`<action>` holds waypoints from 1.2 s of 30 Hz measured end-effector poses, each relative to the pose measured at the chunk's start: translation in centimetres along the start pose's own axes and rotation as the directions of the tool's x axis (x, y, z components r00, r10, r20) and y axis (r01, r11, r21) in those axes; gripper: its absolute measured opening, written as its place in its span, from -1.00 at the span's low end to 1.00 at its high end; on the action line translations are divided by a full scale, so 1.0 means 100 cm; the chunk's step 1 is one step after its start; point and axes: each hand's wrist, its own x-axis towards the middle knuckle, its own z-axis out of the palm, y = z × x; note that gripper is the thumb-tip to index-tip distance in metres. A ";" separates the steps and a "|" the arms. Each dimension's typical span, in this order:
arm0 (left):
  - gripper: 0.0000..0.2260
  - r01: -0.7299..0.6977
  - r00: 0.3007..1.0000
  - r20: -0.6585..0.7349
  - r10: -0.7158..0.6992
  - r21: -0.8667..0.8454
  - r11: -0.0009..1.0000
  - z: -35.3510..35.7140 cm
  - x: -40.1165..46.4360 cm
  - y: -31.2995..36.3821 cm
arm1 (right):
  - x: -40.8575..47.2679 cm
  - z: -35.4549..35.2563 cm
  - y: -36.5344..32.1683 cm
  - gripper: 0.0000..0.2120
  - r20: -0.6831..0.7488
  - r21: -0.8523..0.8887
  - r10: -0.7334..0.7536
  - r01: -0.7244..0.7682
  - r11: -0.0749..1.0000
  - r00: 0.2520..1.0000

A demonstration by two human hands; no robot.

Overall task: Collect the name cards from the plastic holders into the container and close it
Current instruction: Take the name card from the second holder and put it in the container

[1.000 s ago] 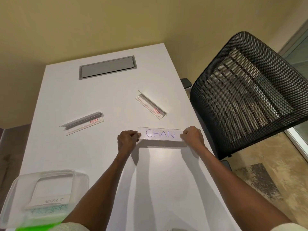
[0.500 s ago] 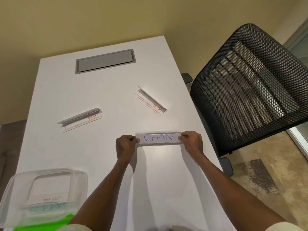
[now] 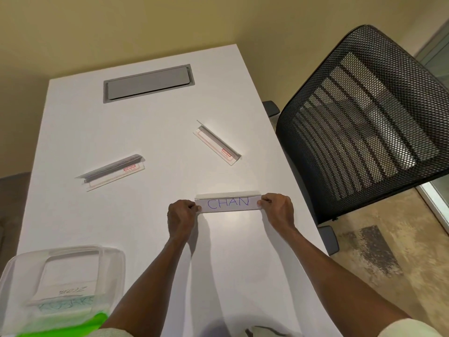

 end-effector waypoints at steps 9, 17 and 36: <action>-0.76 -0.011 0.999 0.049 0.010 0.019 1.000 0.001 -0.003 -0.002 | -0.004 0.003 0.008 -0.81 0.016 0.085 0.053 -0.054 0.995 0.998; -0.71 -0.300 0.954 0.007 0.300 0.021 0.954 -0.011 -0.009 -0.009 | -0.003 -0.010 0.009 -0.71 -0.026 0.013 -0.142 0.143 0.990 0.989; -0.70 -0.711 0.694 0.238 0.680 0.374 0.595 -0.012 -0.003 0.015 | 0.008 -0.009 -0.006 -0.68 0.240 -0.383 -0.429 0.491 0.782 0.871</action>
